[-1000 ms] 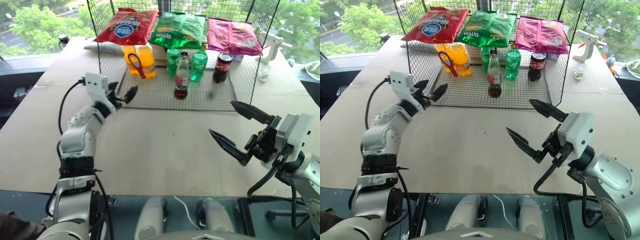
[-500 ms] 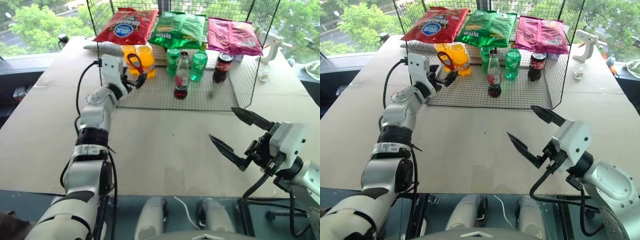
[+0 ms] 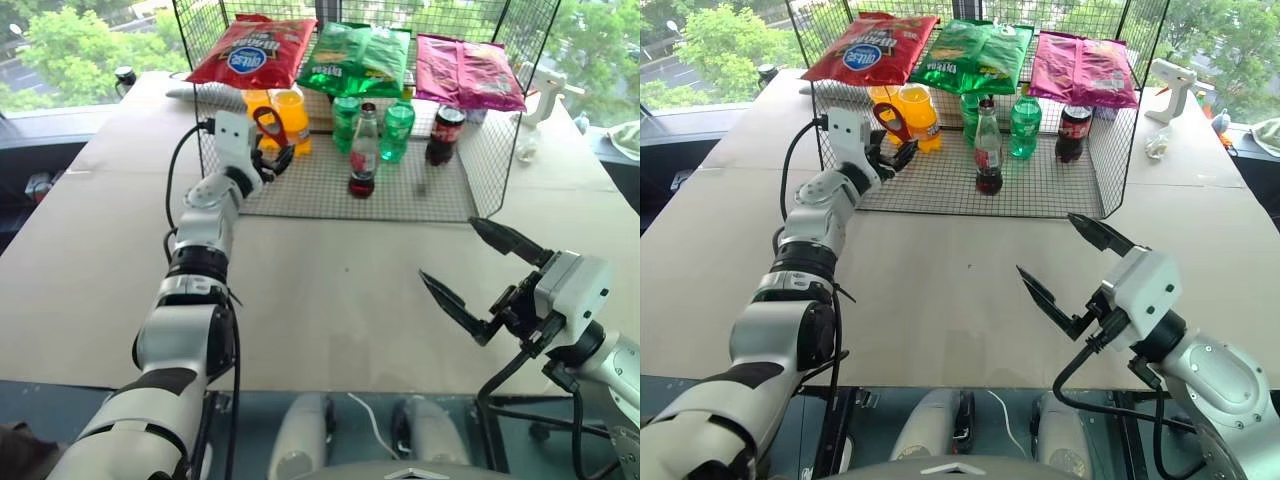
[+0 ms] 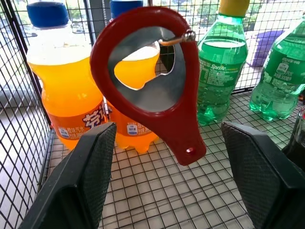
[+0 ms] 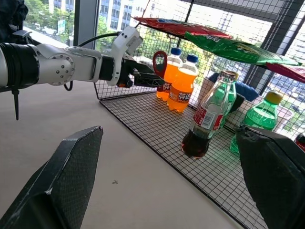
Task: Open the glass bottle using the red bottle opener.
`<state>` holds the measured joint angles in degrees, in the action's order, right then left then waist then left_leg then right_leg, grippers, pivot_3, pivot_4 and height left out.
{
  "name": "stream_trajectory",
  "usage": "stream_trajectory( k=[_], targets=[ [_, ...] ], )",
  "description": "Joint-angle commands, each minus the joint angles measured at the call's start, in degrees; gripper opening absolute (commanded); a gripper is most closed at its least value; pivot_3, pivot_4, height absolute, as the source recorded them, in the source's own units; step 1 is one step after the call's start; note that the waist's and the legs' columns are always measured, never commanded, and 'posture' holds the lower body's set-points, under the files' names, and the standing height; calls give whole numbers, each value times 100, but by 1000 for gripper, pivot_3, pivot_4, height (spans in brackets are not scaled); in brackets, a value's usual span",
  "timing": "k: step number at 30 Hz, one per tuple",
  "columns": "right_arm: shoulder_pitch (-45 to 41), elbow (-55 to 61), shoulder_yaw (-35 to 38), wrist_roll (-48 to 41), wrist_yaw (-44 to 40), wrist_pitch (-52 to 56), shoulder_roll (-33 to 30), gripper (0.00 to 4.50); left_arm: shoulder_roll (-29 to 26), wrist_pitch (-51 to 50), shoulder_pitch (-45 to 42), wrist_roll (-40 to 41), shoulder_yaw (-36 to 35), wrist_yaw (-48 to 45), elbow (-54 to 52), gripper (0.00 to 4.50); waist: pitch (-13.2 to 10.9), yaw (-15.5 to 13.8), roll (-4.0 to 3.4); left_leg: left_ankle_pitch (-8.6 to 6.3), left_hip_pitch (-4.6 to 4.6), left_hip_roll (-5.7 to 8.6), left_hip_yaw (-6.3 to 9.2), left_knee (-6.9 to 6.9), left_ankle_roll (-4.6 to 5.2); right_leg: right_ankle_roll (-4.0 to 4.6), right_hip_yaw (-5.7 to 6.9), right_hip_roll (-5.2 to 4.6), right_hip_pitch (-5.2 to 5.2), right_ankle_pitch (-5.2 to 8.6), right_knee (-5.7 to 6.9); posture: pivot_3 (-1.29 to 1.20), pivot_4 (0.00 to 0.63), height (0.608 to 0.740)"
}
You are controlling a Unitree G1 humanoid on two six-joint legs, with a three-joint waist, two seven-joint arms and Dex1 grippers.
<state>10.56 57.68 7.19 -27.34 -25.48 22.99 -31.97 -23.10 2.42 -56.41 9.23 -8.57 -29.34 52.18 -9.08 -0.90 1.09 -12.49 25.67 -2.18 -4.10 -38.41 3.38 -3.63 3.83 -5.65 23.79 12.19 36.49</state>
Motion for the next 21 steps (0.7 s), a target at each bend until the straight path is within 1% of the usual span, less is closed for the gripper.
stream_trajectory(
  k=[1,5,8,9,19,21],
  targets=[
    [34,232,-20,70,70,-154,-1,4500,-71,318,-265,10,-74,-92,32,3618,0,0,0,0,0,0,0,0,0,0,0,0,0,0,0,0,150,740],
    [52,232,-43,108,88,-168,6,4500,-82,377,-372,-2,-78,-106,200,3618,-2,-1,3,0,0,0,-1,0,0,0,0,0,0,0,0,0,150,740],
    [83,232,-54,135,99,-183,4,4500,-88,413,-396,4,-73,-174,254,2790,-2,3,3,0,0,0,0,0,0,-1,0,0,0,0,0,0,150,740],
    [90,232,-60,139,105,-190,0,4500,-97,415,-390,-1,-72,-178,256,2645,-2,3,3,0,0,0,0,0,0,-1,0,0,0,0,0,0,150,740],
    [65,223,-65,156,98,-146,4,4500,-128,426,-301,12,-89,-234,194,2645,-2,3,3,0,0,0,-1,-1,0,2,0,1,0,-2,1,0,150,740],
    [56,220,-71,157,98,-141,5,4500,-136,423,-292,18,-94,-250,186,2126,-2,3,3,0,0,0,-1,-1,0,1,0,1,0,-2,1,0,150,740]
  ],
)
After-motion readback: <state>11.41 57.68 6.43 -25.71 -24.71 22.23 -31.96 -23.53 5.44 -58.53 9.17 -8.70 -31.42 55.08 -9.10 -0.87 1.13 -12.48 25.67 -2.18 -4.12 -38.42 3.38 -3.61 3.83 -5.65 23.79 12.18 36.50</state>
